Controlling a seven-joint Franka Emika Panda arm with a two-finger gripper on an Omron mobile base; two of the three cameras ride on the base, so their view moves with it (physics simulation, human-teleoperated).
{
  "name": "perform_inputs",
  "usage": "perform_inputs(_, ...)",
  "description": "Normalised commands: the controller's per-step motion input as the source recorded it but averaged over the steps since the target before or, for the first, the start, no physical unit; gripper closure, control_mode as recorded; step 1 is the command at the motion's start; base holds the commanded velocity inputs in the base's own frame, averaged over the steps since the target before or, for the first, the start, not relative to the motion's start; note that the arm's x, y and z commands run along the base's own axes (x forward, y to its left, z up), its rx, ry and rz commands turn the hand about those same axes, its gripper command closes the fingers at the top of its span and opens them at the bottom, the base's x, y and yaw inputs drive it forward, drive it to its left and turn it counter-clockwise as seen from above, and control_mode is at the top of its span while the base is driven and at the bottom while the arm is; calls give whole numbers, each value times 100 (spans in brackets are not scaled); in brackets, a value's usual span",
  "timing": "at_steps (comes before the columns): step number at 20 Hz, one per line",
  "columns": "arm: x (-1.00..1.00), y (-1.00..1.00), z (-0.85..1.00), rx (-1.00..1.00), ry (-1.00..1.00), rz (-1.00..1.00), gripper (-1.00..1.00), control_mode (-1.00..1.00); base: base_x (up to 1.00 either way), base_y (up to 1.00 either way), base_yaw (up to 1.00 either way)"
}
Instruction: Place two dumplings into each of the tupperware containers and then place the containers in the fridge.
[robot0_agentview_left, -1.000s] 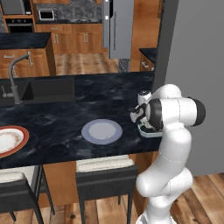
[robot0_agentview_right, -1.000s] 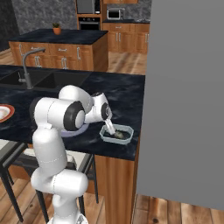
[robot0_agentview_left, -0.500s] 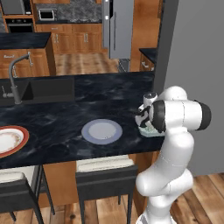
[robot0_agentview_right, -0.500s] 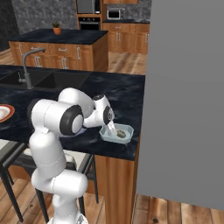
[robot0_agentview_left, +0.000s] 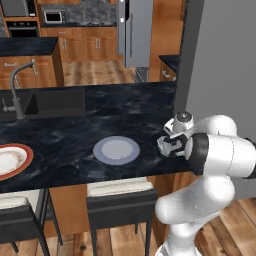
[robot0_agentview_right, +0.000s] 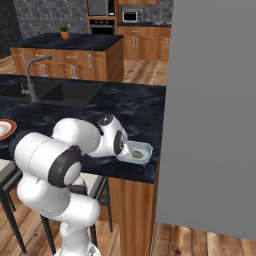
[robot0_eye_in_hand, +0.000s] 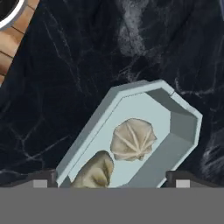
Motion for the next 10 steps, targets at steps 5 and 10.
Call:
perform_inputs(5,-69,-42,83,-8,9,18,-100,-100,0,0,0)
perform_inputs(10,-28,-64,43,-8,19,11,-100,-100,0,0,0)
